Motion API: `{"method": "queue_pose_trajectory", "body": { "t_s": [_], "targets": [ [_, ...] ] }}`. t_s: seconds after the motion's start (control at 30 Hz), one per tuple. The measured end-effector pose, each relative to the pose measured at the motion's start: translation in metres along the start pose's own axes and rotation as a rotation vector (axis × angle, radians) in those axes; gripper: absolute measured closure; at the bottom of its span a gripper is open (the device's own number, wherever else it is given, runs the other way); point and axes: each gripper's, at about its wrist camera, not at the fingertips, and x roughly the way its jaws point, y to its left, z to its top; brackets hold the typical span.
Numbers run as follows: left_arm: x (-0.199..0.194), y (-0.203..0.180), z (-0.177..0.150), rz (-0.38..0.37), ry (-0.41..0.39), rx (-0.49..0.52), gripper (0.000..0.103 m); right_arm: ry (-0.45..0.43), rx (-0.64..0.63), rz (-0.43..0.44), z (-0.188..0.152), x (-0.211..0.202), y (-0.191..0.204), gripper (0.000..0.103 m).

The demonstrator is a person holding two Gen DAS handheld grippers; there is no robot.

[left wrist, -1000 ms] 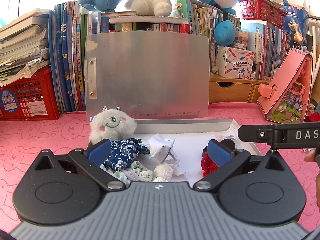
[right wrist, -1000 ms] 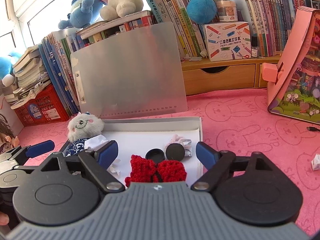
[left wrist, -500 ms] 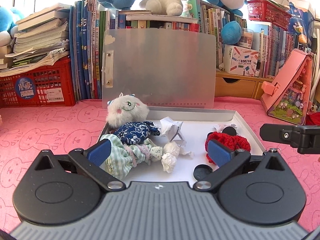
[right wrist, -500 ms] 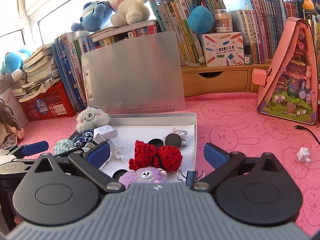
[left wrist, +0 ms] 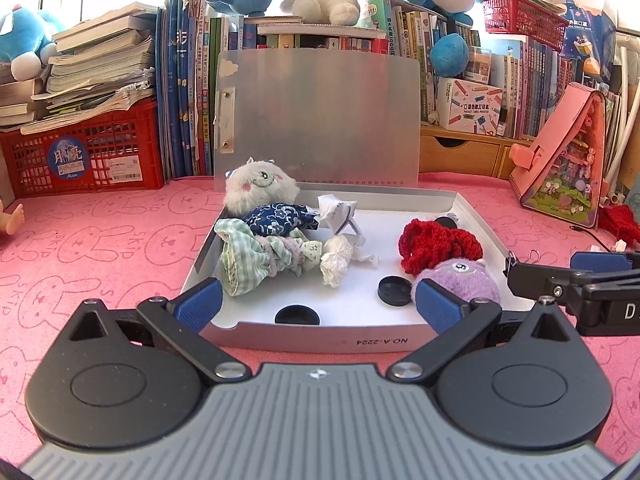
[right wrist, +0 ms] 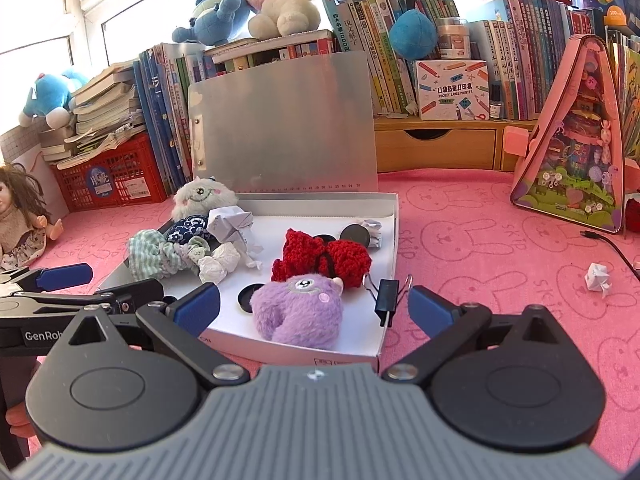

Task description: Organize objects

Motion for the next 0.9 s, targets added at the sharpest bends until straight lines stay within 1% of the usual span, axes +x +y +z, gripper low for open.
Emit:
{"method": "queue_pose_trajectory", "body": {
  "t_s": [0.13,0.27,0.43,0.77,0.9],
  "targets": [
    [-0.006,0.000,-0.014,0.013,0.013,0.003,0.000,0.002,-0.020,0.002,-0.011,-0.005,0.004,0.000],
    [-0.007,0.002,-0.028,0.027,0.042,-0.009,0.000,0.017,-0.040,-0.002,-0.024,-0.006,0.006,0.000],
    [-0.010,0.002,-0.045,0.067,0.059,-0.006,0.000,0.041,-0.062,-0.016,-0.039,-0.005,0.008,0.000],
    [-0.013,0.003,-0.060,0.080,0.104,-0.007,0.000,0.081,-0.079,-0.018,-0.063,-0.006,0.013,0.000],
    [-0.011,0.004,-0.065,0.082,0.126,-0.013,0.000,0.084,-0.101,-0.029,-0.070,-0.006,0.017,0.000]
  ]
}}
